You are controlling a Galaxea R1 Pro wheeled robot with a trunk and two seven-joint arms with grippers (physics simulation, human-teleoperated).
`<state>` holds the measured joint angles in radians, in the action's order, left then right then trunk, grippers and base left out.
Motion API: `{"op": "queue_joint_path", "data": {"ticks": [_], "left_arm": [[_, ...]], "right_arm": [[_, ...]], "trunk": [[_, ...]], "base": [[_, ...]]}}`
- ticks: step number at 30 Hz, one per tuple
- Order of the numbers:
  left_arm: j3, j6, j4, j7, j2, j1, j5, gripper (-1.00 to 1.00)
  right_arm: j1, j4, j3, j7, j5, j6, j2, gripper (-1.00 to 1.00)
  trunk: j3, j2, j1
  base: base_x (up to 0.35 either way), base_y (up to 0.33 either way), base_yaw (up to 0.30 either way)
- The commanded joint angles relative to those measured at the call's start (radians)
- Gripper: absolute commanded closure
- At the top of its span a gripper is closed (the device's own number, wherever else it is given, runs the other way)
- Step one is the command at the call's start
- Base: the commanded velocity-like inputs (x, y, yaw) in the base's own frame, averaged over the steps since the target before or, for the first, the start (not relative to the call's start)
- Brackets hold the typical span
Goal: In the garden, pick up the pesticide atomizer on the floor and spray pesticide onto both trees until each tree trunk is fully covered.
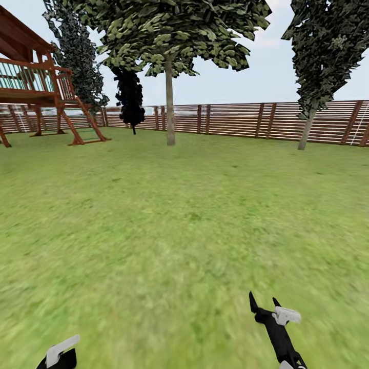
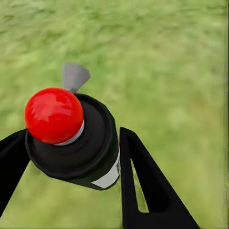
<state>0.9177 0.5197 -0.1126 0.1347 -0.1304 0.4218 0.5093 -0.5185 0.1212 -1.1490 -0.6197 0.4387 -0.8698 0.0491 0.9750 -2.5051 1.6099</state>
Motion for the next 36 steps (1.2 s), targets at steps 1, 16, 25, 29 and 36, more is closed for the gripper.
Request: {"op": "queue_joint_path", "data": {"ticks": [1,16,25,29,36], "left_arm": [[0.0,0.0,0.0,0.0,0.0,0.0,0.0,1.0],[0.0,0.0,0.0,0.0,0.0,0.0,0.0,1.0],[0.0,0.0,0.0,0.0,0.0,0.0,0.0,1.0],[0.0,0.0,0.0,0.0,0.0,0.0,0.0,1.0],[0.0,0.0,0.0,0.0,0.0,0.0,0.0,1.0]], "right_arm": [[0.0,0.0,0.0,0.0,0.0,0.0,0.0,-1.0],[0.0,0.0,0.0,0.0,0.0,0.0,0.0,-1.0],[0.0,0.0,0.0,0.0,0.0,0.0,0.0,-1.0],[0.0,0.0,0.0,0.0,0.0,0.0,0.0,-1.0],[0.0,0.0,0.0,0.0,0.0,0.0,0.0,-1.0]], "trunk": [[0.0,0.0,0.0],[0.0,0.0,0.0],[0.0,0.0,0.0],[0.0,0.0,0.0],[0.0,0.0,0.0]], "base": [[0.331,0.0,0.0],[0.331,0.0,0.0],[0.331,0.0,0.0],[0.331,0.0,0.0],[0.331,0.0,0.0]]}}
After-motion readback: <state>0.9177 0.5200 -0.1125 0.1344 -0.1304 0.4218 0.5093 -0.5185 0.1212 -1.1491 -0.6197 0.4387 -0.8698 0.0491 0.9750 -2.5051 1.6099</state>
